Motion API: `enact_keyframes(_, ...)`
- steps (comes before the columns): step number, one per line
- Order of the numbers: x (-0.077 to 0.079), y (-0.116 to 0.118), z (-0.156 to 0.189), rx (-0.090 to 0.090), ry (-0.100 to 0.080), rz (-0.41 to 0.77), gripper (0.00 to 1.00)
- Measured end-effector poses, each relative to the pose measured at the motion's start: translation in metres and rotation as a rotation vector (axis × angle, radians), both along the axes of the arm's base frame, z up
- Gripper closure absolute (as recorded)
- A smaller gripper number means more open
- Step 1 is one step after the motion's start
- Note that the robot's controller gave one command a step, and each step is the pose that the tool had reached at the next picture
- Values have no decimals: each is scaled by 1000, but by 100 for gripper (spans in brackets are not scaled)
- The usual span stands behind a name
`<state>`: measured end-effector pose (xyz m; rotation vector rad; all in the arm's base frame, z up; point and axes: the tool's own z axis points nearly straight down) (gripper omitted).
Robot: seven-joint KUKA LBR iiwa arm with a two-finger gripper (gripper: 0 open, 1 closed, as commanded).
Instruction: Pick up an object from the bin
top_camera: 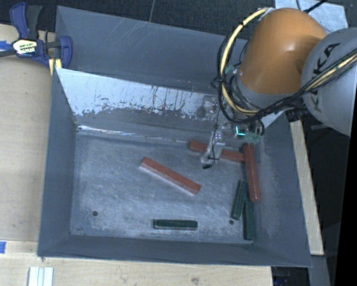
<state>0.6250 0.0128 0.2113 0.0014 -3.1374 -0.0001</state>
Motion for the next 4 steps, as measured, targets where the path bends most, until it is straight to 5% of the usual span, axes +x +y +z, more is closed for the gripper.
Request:
enact_keyframes(1,-36,21,-146,1,0,159,0)
enact_keyframes(2,-33,21,-140,1,-11,156,100)
enact_keyframes(3,-29,23,-17,-1,-17,230,100)
enact_keyframes(4,-43,49,44,1,-10,516,100)
